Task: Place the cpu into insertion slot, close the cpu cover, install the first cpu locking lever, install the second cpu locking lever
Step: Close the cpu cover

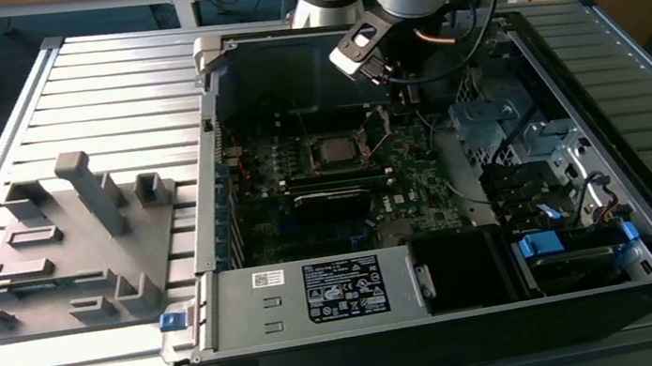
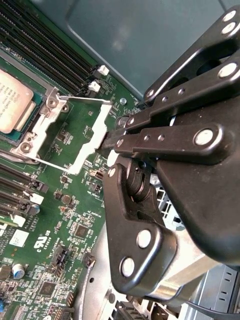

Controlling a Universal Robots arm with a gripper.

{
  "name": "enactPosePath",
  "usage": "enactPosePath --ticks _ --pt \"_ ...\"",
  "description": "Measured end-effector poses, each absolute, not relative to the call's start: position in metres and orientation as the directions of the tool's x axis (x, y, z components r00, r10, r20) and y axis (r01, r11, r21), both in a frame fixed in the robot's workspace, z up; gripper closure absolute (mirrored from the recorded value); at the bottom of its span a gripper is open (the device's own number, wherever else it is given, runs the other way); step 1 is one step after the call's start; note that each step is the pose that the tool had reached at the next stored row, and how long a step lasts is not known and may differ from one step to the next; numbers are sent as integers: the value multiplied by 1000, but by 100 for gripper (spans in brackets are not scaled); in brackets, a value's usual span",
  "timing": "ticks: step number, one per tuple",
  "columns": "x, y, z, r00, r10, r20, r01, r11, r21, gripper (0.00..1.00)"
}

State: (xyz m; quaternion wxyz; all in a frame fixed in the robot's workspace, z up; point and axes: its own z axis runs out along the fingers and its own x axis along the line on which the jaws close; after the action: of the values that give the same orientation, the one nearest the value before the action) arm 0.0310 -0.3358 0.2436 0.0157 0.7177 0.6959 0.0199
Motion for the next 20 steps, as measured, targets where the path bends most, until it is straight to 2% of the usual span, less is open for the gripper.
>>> enactPosePath --ticks 20 --pt "20 -336 243 31 1000 7 998 -31 58 89"
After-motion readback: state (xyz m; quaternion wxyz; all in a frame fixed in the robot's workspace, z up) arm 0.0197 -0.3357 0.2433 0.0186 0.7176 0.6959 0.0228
